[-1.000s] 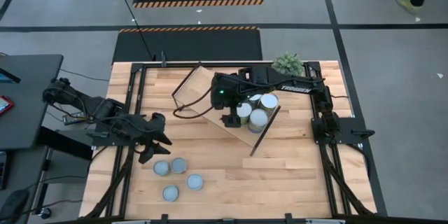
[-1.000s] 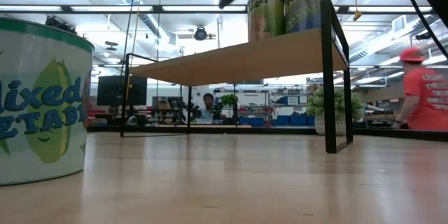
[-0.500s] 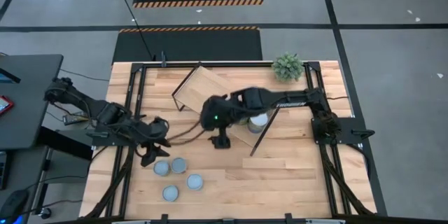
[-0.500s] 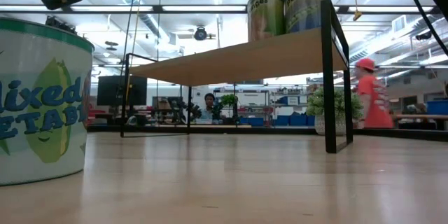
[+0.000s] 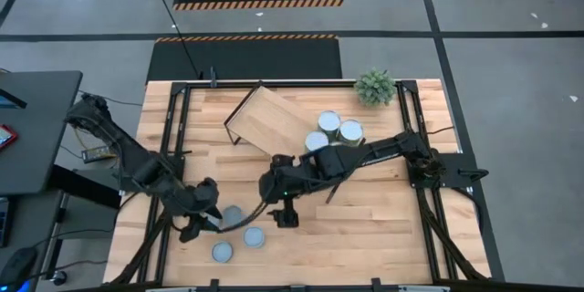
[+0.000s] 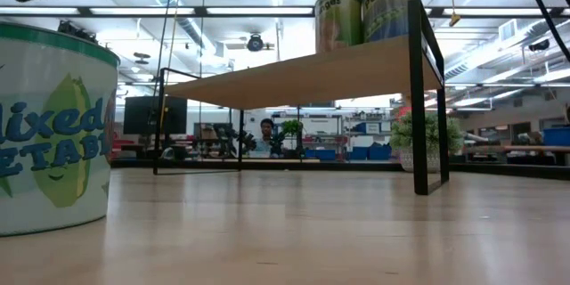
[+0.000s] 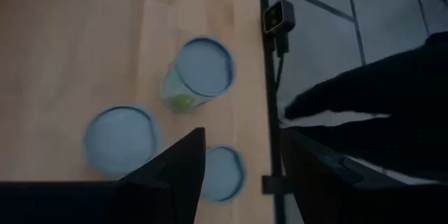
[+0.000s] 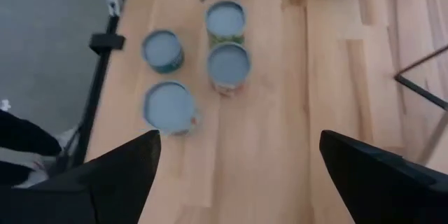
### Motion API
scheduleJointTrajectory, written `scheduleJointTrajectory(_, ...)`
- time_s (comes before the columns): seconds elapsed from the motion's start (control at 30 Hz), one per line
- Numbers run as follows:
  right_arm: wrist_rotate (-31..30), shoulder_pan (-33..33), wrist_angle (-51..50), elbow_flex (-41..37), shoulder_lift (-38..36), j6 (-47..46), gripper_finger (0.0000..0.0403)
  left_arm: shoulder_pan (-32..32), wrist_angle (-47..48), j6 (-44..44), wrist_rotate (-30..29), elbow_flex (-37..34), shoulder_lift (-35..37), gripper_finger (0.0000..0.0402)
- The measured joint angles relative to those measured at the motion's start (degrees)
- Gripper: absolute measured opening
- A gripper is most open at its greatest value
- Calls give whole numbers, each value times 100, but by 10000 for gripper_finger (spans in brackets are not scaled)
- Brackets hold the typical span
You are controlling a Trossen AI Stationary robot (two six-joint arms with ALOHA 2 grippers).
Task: Pick and place cans onto a shelf
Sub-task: Put the canned diced tomatoes on the shelf
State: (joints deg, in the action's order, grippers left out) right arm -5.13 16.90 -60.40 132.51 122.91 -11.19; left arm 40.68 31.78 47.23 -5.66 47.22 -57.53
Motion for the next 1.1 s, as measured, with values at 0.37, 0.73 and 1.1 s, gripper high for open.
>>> scheduleJointTrajectory(0.37, -381, 891, -241, -43, -13, -587, 398, 326, -1140, 1106, -124, 2, -854, 192)
scheduleJointTrajectory(0.73, -1042, 1743, 312, -818, -15, -1915, 398, 770, -1847, 2236, -250, 191, -1277, 192)
scheduleJointTrajectory(1.1, -1178, 1828, 1546, -1707, -17, -2165, 398, 891, -274, 1533, -156, 835, -1474, 192)
